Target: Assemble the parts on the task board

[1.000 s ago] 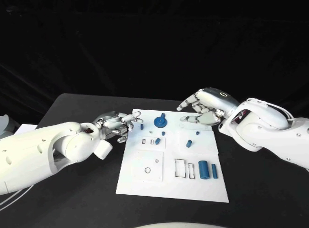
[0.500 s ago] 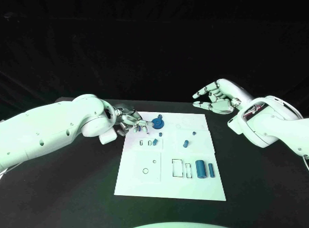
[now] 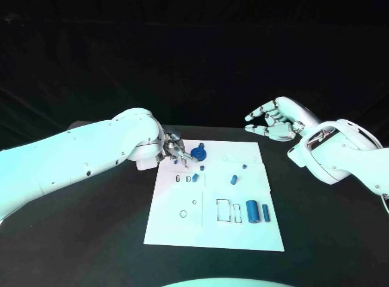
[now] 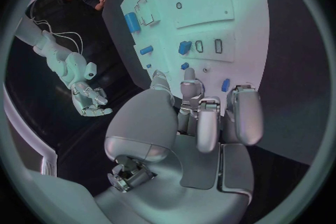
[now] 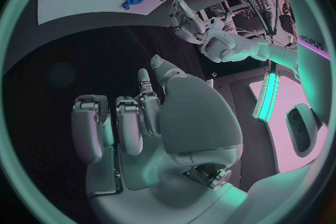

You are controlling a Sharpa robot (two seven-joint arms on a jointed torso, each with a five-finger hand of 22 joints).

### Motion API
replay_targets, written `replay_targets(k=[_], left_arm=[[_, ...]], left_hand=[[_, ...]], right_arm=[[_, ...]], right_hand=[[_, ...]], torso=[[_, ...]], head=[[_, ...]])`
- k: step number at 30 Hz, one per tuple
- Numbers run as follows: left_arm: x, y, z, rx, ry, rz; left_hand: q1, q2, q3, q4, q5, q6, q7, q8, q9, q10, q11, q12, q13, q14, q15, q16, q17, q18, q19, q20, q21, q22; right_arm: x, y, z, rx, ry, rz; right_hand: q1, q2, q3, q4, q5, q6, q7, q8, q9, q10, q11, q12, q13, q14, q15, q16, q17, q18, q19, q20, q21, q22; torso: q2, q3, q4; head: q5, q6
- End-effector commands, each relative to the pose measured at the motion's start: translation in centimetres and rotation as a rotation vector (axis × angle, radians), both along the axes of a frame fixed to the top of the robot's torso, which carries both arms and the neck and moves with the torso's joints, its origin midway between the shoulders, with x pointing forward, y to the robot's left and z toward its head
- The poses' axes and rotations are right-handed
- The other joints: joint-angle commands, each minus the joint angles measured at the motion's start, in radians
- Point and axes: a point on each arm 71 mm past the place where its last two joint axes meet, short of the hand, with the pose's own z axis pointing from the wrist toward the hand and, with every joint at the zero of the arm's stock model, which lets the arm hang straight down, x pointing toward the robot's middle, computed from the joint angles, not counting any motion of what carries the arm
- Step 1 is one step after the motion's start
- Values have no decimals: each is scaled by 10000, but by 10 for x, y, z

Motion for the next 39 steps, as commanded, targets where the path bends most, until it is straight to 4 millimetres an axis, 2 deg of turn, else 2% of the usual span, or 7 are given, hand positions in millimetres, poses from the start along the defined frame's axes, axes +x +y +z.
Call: replay_targets(k=[1, 4, 8, 14, 23, 34, 39], left_arm=[[2, -1, -2, 1267, 38, -235], [5, -9, -4, 1596, 99, -461], [6, -18, -7, 1757, 193, -680], [7, -29, -12, 1781, 348, -992], [6, -39, -21, 1824, 609, -1259], [4, -46, -35, 1768, 981, -1575], [3, -50, -38, 1727, 1107, -1745]], left_hand=[[-36, -186, -54, 71, -141, 46, -84, 27, 47, 103, -9, 79, 115, 1035, -104, 30, 2630, -72, 80, -6, 67, 24], [-55, -248, -94, 98, -254, 66, -94, 15, 79, 149, -19, 127, 194, 1035, -113, 30, 2630, -76, 85, -18, 80, 46], [-53, -252, -96, 97, -262, 68, -94, 14, 82, 171, -21, 151, 235, 1035, -114, 30, 2630, -78, 90, -19, 86, 59], [7, -210, -57, 85, -208, 105, -108, 7, 119, 205, -34, 187, 291, 1035, -124, 30, 2630, -81, 95, -29, 99, 80], [-122, -213, -106, 154, -208, 146, -122, -11, 162, 240, -45, 221, 347, 1035, -136, 30, 2630, -82, 95, -40, 105, 90], [189, -211, 21, -11, -65, 163, -127, -112, 254, 192, -54, 162, 294, 1035, -149, 30, 2630, -62, 40, -58, 55, -2], [227, -208, 39, -30, -59, 159, -124, -125, 264, 179, -52, 148, 280, 1035, -148, 30, 2630, -61, 35, -57, 51, -8]], right_arm=[[0, 0, 1, -84, -91, -112], [0, 0, 0, -91, -72, -126], [1, 1, 0, -94, -51, -115], [1, 1, 0, -135, -15, -114], [1, 0, -1, -122, 85, -150], [2, 1, -1, -50, 117, -157], [2, 2, -1, -40, 109, -131]], right_hand=[[-60, 2, -60, 17, 73, 44, 5, 53, 6, 280, -7, -10, 1658, 1000, 34, -63, 2459, 172, 403, 85, -72, 1425], [-53, -1, -77, 30, 121, 32, 10, 49, 1, 276, -6, -20, 1652, 997, 33, -75, 2446, 177, 394, 86, -85, 1408], [-46, -2, -91, 42, 171, 19, 12, 45, -3, 276, -3, -18, 1652, 995, 34, -81, 2439, 179, 390, 86, -91, 1399], [-10, 3, -121, 78, 375, -11, 21, 36, -15, 270, 1, -28, 1646, 994, 37, -87, 2432, 182, 385, 88, -102, 1387], [-10, -1, -130, 86, 403, -15, 23, 35, -17, 269, 4, -29, 1645, 992, 39, -95, 2422, 185, 379, 89, -110, 1377], [-17, -1, -146, 110, 450, -41, 34, 22, -25, 257, 10, -59, 1631, 988, 42, -106, 2409, 191, 368, 90, -126, 1355], [-18, -1, -148, 114, 456, -48, 36, 19, -27, 257, 12, -60, 1630, 989, 43, -105, 2410, 190, 368, 91, -126, 1355]], torso=[[7, -13, 1], [-8, -16, 19], [10, -19, -17], [24, -13, -23], [26, -13, -15], [8, 0, 8], [14, -5, -7]], head=[[19, -26], [10, -52], [49, -60], [-8, -66], [20, -129], [36, -187], [51, -195]])
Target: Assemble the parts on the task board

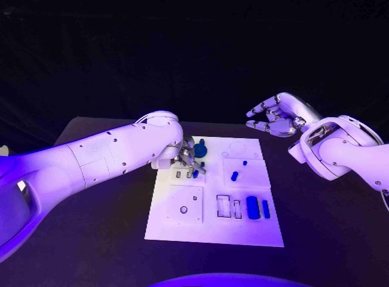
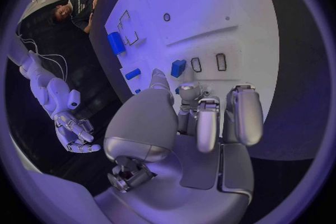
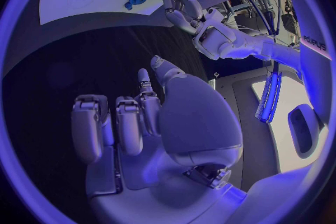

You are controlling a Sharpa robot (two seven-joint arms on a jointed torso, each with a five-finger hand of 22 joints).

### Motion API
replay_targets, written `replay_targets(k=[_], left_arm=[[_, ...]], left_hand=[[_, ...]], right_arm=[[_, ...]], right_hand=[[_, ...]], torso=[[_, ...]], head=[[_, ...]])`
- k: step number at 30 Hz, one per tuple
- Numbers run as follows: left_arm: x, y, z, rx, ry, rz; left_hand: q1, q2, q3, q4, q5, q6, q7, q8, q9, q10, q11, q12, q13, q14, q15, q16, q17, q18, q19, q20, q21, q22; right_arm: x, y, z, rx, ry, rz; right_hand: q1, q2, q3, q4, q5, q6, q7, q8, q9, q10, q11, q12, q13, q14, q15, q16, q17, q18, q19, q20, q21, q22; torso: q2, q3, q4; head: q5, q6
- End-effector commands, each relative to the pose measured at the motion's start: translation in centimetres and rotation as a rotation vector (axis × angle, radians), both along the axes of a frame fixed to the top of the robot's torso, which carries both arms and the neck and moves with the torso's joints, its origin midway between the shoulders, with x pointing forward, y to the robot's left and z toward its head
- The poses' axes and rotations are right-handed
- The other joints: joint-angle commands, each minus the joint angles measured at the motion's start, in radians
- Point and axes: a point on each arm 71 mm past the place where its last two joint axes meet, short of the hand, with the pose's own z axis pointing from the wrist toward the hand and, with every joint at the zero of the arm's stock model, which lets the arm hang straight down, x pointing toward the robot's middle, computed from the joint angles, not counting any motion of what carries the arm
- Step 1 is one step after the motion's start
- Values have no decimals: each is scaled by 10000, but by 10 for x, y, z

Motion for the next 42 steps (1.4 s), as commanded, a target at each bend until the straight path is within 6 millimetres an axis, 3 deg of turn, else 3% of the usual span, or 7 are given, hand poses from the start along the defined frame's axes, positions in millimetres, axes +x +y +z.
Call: replay_targets(k=[1, 9, 14, 19, 26, 42], left_arm=[[-3, -5, -2, -44, 271, -488], [-3, -5, -3, -76, 263, -471], [-2, -4, -4, -154, 355, -418], [-2, -3, -4, -181, 487, -433], [-2, -4, -4, -193, 534, -417], [-2, -4, -5, -191, 621, -391]], left_hand=[[102, 3, 40, -29, 54, 32, 0, -40, 15, -4, -11, -32, -11, 1037, -78, 30, 2633, -62, 0, -22, -12, -8], [241, 93, 139, -90, 65, 47, 3, -74, 60, -3, -9, -38, 4, 1037, -75, 30, 2633, -64, -3, -20, -9, 4], [333, 312, 285, -102, 72, 74, 1, -99, 124, -13, -11, -62, -10, 1037, -76, 30, 2633, -60, -14, -20, -19, -8], [467, 437, 417, -168, 79, 79, -3, -115, 177, -16, -15, -73, -4, 1037, -79, 30, 2633, -60, -17, -22, -19, -4], [733, 607, 690, -327, 88, 82, -13, -139, 270, -22, -27, -97, 0, 1037, -89, 30, 2633, -56, -29, -30, -30, -14], [775, 721, 825, -339, 91, 90, -20, -150, 319, -5, -34, -91, 27, 1037, -94, 30, 2633, -61, -19, -35, -18, 13]], right_arm=[[0, 1, 0, -25, 19, 58], [1, 2, 0, -25, 25, 64], [2, 2, -1, -35, 48, 42], [2, 2, -1, -48, 75, 33], [2, 2, -2, -60, 104, 30], [3, 3, -3, -93, 190, 74]], right_hand=[[-19, -1, -51, 18, 48, -47, 37, 19, -13, 256, 13, -60, 1630, 988, 44, -66, 2414, 190, 368, 91, -40, 1360], [-19, -1, -51, 18, 48, -47, 37, 19, -13, 256, 13, -60, 1630, 988, 44, -66, 2414, 190, 368, 91, -40, 1360], [-19, -1, -51, 18, 48, -47, 37, 19, -13, 256, 13, -60, 1630, 988, 44, -66, 2414, 190, 368, 91, -40, 1360], [-19, -1, -51, 18, 48, -47, 37, 19, -13, 256, 13, -60, 1630, 988, 44, -66, 2414, 190, 368, 91, -40, 1360], [-19, -1, -51, 18, 48, -47, 37, 19, -13, 256, 13, -60, 1630, 988, 44, -66, 2414, 190, 368, 91, -40, 1360], [-23, 3, -61, 35, 63, -57, 41, 14, -17, 258, 18, -54, 1632, 988, 48, -66, 2413, 192, 364, 94, -46, 1352]], torso=[[1, 1, -6], [-4, 6, 0], [0, 1, 12], [7, -3, -26], [-1, 9, 7], [8, 8, -11]], head=[[21, -7], [17, -9], [21, -22], [25, -44], [5, -60], [43, -62]])
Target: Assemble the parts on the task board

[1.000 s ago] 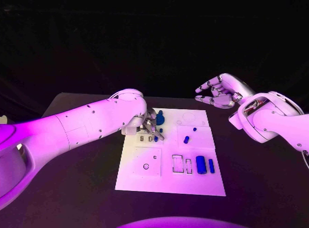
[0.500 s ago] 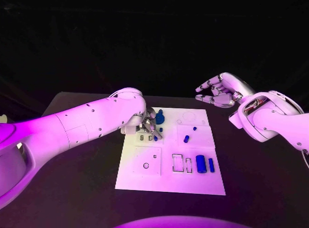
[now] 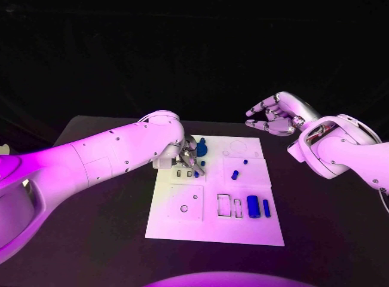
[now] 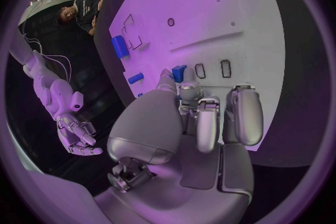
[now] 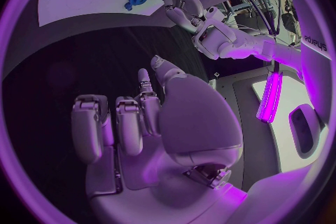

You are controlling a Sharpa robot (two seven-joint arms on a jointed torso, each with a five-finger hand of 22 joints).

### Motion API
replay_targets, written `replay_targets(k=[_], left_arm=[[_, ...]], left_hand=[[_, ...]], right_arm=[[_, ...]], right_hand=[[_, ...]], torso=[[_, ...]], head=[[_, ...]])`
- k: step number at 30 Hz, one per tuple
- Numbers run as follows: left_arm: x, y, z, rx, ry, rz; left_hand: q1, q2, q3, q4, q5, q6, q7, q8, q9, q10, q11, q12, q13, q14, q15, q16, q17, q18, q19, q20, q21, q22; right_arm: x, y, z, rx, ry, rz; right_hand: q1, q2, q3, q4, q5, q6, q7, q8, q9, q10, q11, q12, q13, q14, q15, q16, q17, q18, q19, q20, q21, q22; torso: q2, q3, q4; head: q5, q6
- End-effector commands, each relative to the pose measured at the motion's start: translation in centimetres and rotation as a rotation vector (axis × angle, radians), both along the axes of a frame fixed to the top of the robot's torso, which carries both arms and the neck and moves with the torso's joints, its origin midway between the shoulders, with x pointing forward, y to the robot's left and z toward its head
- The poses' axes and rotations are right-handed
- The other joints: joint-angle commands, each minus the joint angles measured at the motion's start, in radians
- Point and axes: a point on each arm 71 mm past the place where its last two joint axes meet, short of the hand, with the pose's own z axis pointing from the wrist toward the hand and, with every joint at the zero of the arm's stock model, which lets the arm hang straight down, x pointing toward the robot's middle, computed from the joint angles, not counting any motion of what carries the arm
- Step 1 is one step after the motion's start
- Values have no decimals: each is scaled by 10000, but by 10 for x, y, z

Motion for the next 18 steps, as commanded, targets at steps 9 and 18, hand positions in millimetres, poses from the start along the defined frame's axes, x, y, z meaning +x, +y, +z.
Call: replay_targets(k=[9, 18], left_arm=[[-2, -2, -1, 42, 348, -97], [-3, 0, 0, -490, 423, 416]], left_hand=[[1556, 376, 1437, -1035, 539, -87, -162, -182, 112, -123, -215, -243, -47, 1038, -260, 30, 2635, -58, -12, -169, -14, 34], [1040, -892, 5339, -1705, 1260, -76, 2, -210, 462, -29, -99, -570, -199, 1038, -217, 30, 2635, -85, -10, -58, -25, 58]], right_arm=[[-1, 1, -1, -89, 88, 110], [-4, 1, 0, -137, -138, 323]], right_hand=[[3, 22, -33, 16, 112, -47, 36, 21, -17, 266, 15, -28, 1643, 989, 50, -64, 2410, 191, 365, 97, -47, 1350], [172, 40, -8, 5, 663, -27, 26, 36, -24, 276, 2, 11, 1655, 992, 39, -56, 2420, 187, 379, 92, -37, 1370]], torso=[[7, 4, 10], [-10, 18, 11]], head=[[88, -8], [27, -6]])
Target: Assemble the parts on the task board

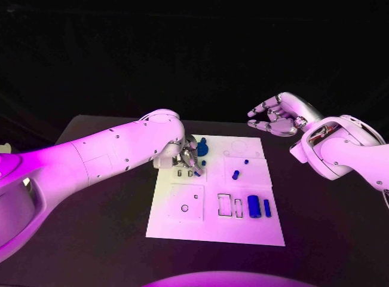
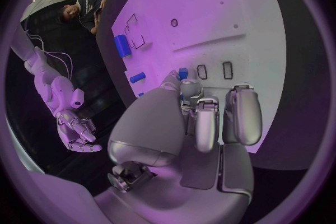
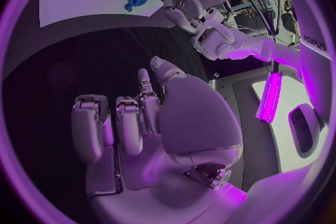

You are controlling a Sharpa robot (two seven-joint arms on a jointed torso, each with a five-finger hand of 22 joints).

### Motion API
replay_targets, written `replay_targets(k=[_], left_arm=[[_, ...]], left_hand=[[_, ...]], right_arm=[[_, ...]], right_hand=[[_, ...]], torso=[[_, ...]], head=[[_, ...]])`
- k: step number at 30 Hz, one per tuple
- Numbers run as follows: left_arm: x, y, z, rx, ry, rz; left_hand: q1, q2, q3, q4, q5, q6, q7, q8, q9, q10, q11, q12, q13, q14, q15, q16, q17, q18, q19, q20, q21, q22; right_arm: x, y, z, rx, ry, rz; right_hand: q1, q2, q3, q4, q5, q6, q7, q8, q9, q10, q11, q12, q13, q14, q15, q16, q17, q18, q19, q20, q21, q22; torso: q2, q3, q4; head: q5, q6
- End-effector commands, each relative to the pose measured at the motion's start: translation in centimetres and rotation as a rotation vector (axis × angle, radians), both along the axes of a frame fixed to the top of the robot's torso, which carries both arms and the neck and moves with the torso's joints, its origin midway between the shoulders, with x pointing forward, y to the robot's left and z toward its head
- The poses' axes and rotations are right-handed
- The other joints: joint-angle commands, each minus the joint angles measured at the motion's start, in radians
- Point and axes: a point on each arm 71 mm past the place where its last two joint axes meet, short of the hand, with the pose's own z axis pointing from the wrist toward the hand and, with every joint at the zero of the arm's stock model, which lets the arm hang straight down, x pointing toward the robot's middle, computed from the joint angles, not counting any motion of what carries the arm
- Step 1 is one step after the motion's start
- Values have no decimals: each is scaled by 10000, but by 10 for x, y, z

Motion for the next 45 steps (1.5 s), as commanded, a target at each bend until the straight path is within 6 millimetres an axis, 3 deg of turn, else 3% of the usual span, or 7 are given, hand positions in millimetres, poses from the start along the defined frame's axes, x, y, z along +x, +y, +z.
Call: replay_targets(k=[1, 4, 5, 8, 19, 31, 45], left_arm=[[-3, -2, 0, -431, 163, 341], [-5, -1, 1, -722, 160, 558], [-5, 0, 1, -878, 168, 688], [-6, 3, 3, -1184, 99, 1039], [-10, 17, 7, -1858, -691, 2322], [-20, 27, -1, -1279, -2037, 2412], [-29, 32, -13, -677, -2254, 2122]], left_hand=[[-594, -657, 2962, -1763, 43, 110, -63, 152, 499, 108, 4, -15, 21, 1053, -19, 30, 2635, -78, 25, 76, -29, 0], [-1343, -1228, 4421, -1896, 241, 126, -34, 395, 790, 204, -64, 12, 58, 1053, 2, 30, 2635, -66, 26, 47, -36, 5], [-1772, -1481, 5067, -1980, 591, 115, -72, 567, 977, 261, -47, 25, 68, 1053, 2, 30, 2635, -59, 31, 17, -36, 13], [-2242, -1693, 5690, -2139, 881, 55, -66, 772, 1210, 317, -112, 18, 45, 1053, -13, 30, 2635, -63, 44, -3, -29, 37], [-3019, -1940, 6412, -2518, 1923, 88, -176, 1154, 1584, 720, -232, 450, 553, 1053, -108, 30, 2635, -121, 191, -92, 140, 345], [-3280, -1998, 6660, -2677, 2092, 114, -232, 1316, 1719, 848, -284, 619, 729, 1053, -156, 30, 2635, -178, 319, -140, 299, 627], [-3562, -1999, 6953, -2793, 2198, 97, -274, 1492, 1819, 832, -325, 570, 574, 1053, -196, 30, 2635, -187, 345, -181, 325, 677]], right_arm=[[-2, 3, 1, -117, -171, 302], [-3, 3, 1, -129, -177, 342], [-3, 3, 1, -135, -174, 350], [-3, 3, 1, -125, -203, 388], [-2, 2, -2, -133, -143, 416], [-2, 1, -4, -169, -44, 360], [-2, 0, -4, -171, 2, 333]], right_hand=[[113, -26, -8, 6, 93, -26, 25, 37, -14, 277, 2, 14, 1656, 993, 39, -54, 2426, 187, 379, 92, -37, 1373], [120, -27, -8, 7, 124, -24, 25, 38, -15, 277, 1, 13, 1655, 992, 39, -56, 2423, 186, 382, 91, -35, 1377], [120, -27, -8, 7, 124, -24, 25, 38, -15, 277, 1, 13, 1655, 992, 39, -56, 2423, 186, 382, 91, -35, 1377], [87, -47, -34, 40, 165, -24, 33, 39, -17, 278, 7, 16, 1656, 992, 41, -58, 2421, 187, 379, 91, -39, 1372], [47, -76, -69, 76, 169, -29, 36, 37, -20, 276, 12, 12, 1653, 991, 44, -62, 2416, 187, 380, 93, -39, 1373], [42, -86, -76, 79, 170, -32, 36, 35, -21, 274, 12, 6, 1650, 991, 45, -62, 2416, 189, 376, 93, -44, 1366], [-21, -119, -146, 149, 52, -41, 41, 31, -27, 260, 19, -32, 1631, 987, 51, -77, 2399, 193, 366, 98, -60, 1347]], torso=[[-14, 7, 8], [-13, 0, 4], [-3, 2, 6], [-7, 4, 11], [5, 61, 57], [-19, 116, 97], [-9, 105, 85]], head=[[-28, 10], [-17, 5], [-27, 12], [-13, -7], [18, 12], [20, -49], [52, -27]])
